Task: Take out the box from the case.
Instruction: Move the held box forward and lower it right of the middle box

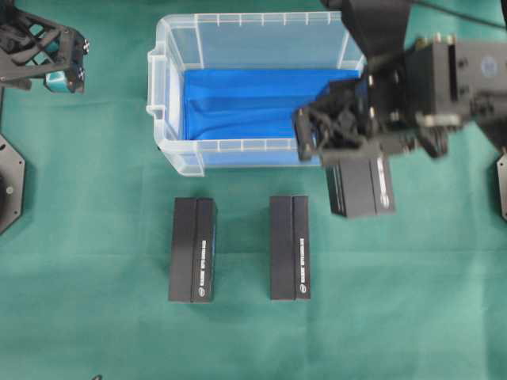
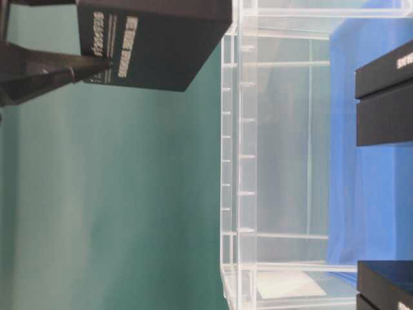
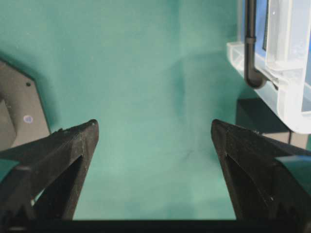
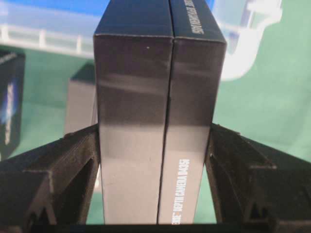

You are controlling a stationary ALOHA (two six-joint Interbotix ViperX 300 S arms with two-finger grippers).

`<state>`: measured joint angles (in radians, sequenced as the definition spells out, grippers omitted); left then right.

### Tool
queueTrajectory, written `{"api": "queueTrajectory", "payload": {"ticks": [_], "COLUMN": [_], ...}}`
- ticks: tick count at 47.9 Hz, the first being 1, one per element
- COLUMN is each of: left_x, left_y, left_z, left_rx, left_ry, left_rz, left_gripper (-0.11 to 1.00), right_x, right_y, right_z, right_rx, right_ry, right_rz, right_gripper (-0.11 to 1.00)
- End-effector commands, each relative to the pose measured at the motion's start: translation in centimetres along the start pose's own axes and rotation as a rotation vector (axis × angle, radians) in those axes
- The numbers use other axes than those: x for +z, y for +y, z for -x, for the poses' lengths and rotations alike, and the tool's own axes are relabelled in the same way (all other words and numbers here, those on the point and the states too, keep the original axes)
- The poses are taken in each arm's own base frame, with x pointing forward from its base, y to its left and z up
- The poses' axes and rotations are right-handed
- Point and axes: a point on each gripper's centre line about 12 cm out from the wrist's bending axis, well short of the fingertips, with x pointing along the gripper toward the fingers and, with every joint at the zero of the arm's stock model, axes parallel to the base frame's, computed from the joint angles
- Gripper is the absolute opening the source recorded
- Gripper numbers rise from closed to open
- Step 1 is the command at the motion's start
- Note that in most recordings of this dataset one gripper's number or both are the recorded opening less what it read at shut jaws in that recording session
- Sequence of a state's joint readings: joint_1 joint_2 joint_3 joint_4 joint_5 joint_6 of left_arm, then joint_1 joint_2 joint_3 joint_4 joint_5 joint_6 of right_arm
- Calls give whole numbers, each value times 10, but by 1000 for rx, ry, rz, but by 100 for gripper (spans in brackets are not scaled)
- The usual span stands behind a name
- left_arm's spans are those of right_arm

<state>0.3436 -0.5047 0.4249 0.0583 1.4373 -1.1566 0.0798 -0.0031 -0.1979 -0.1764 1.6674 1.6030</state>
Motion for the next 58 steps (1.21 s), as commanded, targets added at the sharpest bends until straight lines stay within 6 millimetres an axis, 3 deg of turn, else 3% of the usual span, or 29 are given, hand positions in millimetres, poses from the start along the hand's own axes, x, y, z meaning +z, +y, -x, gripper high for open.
{"api": "queueTrajectory", "payload": {"ticks": [1,10,27,42,58], "left_x": [0,-1,-3,-4,-5], "left_y": [-1,-1,-2,-4,-5], "left_z": [7,7,7,7,6], "left_rx": [-21,-21,-24,-22,-21], "left_ry": [-7,-6,-6,-3,-1], "left_rz": [-3,-6,-12,-21,-21], "left_gripper": [98,98,98,98,98], "right_x": [-14,-43,-61,-86,-106], "right_y": [-6,-10,-13,-17,-28], "right_z": [24,30,19,-17,-89], "right_rx": [59,56,9,-19,-9], "right_ry": [9,25,20,48,96], "right_rz": [0,-25,-10,-46,-61], "right_gripper": [65,65,65,65,65]}}
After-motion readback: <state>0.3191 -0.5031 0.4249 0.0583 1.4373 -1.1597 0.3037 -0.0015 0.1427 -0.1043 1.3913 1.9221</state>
